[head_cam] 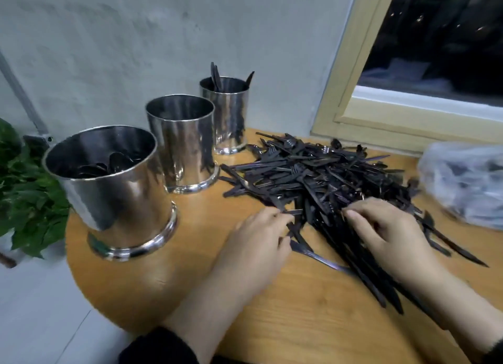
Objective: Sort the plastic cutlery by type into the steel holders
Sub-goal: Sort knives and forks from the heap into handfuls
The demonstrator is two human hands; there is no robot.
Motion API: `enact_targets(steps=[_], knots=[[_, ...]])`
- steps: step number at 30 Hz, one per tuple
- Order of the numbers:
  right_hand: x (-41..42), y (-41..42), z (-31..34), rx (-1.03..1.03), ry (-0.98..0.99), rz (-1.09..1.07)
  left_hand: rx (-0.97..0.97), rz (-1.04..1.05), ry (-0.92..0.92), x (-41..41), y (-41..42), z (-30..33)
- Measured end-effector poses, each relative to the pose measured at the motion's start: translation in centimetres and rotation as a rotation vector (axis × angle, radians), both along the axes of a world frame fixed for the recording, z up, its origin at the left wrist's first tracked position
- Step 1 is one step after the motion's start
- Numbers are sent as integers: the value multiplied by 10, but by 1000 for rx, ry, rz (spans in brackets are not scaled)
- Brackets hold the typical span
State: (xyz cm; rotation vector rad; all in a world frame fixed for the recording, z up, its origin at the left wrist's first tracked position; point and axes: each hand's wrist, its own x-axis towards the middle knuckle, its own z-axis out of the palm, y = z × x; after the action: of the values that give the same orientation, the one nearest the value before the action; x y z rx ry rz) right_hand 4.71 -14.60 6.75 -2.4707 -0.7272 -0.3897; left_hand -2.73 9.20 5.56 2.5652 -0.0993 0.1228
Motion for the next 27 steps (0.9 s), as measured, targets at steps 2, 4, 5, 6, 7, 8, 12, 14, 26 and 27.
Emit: enact_targets(steps=[2, 4, 5, 6, 7, 8, 12, 14, 26, 27], knots=[[-29, -44, -23, 10, 2, -45, 76, -53, 67, -6, -25, -25], [-53, -74, -40, 26, -3, -93, 144, -54, 62, -10, -41, -35], [-61, -84, -46, 20, -6, -107, 171, -45, 53, -11, -46, -38], [-67, -90, -51, 9, -3, -114, 182, -30, 51, -11, -51, -39], [-70, -93, -55, 6, -2, -120, 187, -22, 49, -12, -55, -39], [-71, -94, -57, 20, -4, -131, 195, -24, 40, -12, -58, -39], [-66, -92, -59, 28, 34, -164, 151, -35, 6, -18, -60, -42], [-65, -92, -62, -11, 69, -154, 93, 4, -61, -19, -59, -45], [-62, -97, -72, -114, 94, -176, 237, 341, -56, 16, -75, -41], [-62, -97, -72, -108, 91, -180, 209, 346, -53, 17, -75, -40]])
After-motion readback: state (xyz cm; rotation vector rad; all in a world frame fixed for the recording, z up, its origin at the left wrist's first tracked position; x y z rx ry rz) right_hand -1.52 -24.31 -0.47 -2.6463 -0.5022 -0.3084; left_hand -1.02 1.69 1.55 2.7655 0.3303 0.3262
